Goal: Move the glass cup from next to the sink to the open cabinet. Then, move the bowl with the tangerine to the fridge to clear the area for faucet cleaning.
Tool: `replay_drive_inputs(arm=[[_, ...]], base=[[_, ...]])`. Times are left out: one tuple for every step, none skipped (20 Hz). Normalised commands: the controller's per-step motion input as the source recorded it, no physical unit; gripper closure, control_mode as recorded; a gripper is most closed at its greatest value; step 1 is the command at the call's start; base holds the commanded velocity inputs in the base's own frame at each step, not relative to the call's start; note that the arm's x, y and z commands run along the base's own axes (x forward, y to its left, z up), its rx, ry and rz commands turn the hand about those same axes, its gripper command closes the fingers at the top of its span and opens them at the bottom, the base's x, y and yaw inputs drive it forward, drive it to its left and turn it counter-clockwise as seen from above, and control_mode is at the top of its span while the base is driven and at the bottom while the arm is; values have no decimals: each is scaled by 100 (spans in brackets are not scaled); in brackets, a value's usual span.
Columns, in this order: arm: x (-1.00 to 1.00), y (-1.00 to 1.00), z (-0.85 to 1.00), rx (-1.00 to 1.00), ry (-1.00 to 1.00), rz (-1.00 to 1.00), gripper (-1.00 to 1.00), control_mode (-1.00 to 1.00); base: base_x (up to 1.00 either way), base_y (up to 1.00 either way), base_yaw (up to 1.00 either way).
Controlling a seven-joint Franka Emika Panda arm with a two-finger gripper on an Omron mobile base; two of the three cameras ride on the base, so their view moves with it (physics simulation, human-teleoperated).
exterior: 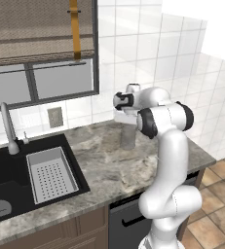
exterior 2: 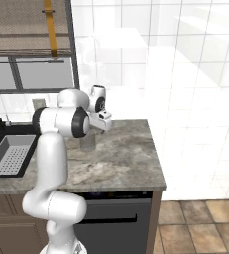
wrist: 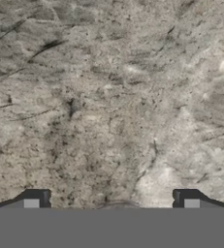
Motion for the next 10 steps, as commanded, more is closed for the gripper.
replay_drive_inputs(arm=[[23,0,-6,-11,-20,0,-100,-100],[24,0,-6,-10,-21,0,-100,-100],[25,0,-6,-9,-20,0,-100,-100],[24,0,-6,-7,-15,0,-100,-100],[14,0,-1,-3,-8,0,-100,-100],[10,0,-1,-1,-1,0,-100,-100],[15,0,-5,-1,-1,0,-100,-100],[17,0,-4,0,0,0,-100,-100],[20,0,-8,0,0,0,-100,-100],[19,0,-6,0,0,0,-100,-100]], base=[[0,0,0],[0,0,0],[0,0,0],[0,0,0],[0,0,0],[0,0,0],[0,0,0],[0,0,0],[0,0,0],[0,0,0]])
